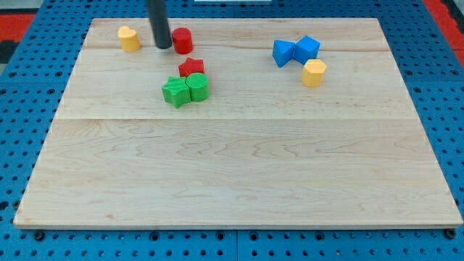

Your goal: Slightly move red circle to the right

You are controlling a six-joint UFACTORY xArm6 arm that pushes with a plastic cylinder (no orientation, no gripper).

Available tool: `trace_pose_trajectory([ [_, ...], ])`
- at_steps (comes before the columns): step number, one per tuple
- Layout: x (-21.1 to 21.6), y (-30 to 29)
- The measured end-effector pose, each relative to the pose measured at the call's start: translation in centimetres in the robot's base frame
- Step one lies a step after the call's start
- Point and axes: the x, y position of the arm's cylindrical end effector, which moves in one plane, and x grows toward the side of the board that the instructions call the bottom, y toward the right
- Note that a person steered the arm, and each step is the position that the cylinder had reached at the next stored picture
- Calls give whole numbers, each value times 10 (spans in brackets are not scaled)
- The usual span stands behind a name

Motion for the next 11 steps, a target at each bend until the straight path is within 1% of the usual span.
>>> trace_pose_trajectory([
  [1, -1, 39],
  [2, 0, 64],
  [3, -4, 10],
  [4, -9, 48],
  [5, -10, 72],
  [7, -10, 63],
  [9, -10, 29],
  [10, 13, 6],
  [11, 35, 30],
])
